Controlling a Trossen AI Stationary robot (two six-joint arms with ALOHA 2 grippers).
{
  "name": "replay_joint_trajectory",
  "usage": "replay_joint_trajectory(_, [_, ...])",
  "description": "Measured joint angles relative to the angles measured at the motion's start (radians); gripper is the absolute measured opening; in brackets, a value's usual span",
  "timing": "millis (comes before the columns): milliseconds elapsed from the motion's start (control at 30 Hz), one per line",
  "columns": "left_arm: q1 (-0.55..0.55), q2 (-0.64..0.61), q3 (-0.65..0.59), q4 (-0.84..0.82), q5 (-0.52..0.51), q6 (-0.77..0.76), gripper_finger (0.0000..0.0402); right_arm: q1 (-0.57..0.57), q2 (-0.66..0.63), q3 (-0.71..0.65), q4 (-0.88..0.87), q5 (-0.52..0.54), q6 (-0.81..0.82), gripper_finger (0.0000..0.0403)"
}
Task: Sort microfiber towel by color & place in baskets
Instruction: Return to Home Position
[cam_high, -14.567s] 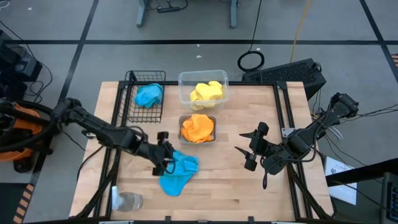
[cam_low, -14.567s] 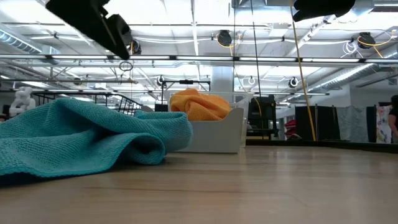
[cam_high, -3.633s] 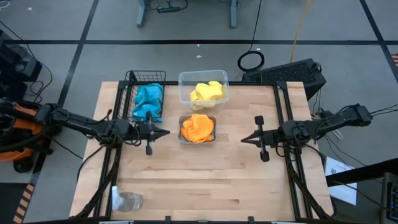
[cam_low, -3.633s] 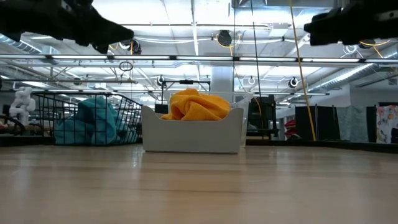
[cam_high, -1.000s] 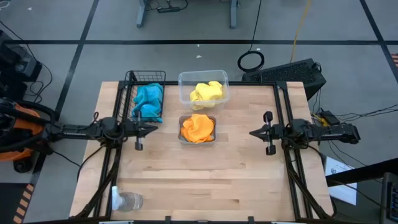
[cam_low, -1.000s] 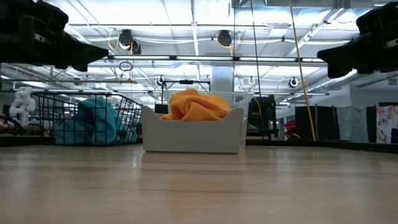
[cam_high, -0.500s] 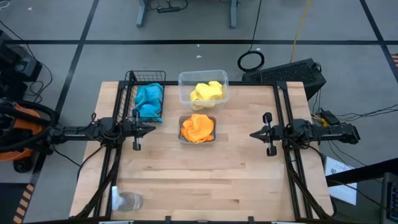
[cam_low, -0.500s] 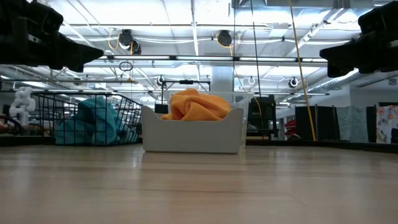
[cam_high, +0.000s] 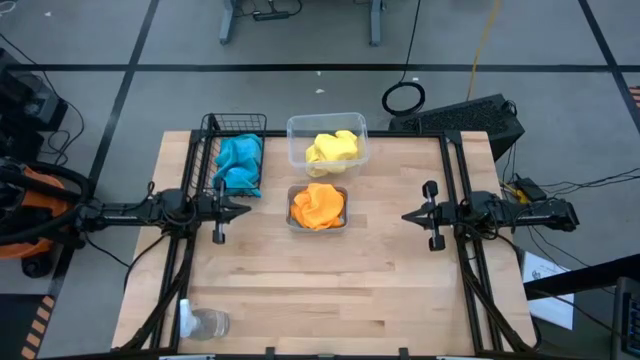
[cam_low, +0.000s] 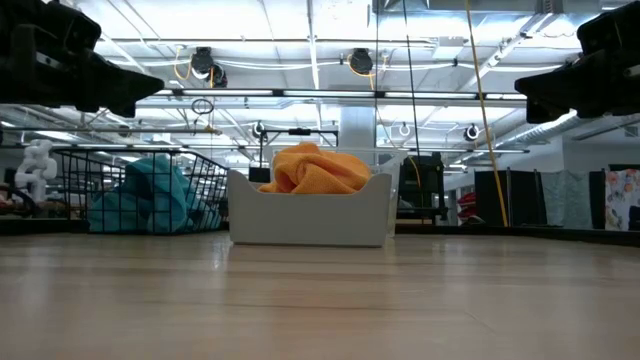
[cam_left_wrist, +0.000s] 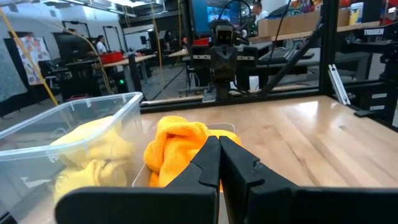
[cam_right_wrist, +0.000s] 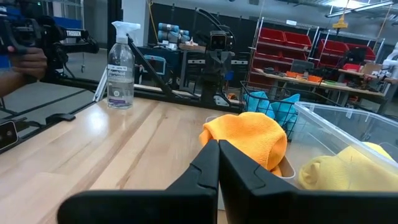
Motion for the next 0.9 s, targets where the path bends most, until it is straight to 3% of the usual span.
replay_joint_trajectory(900, [0.032, 0.004, 0.000, -0.011, 0.037, -0.001, 0.0006, 0.000, 0.029, 0.000, 0.000, 0.001, 0.000, 0.0000])
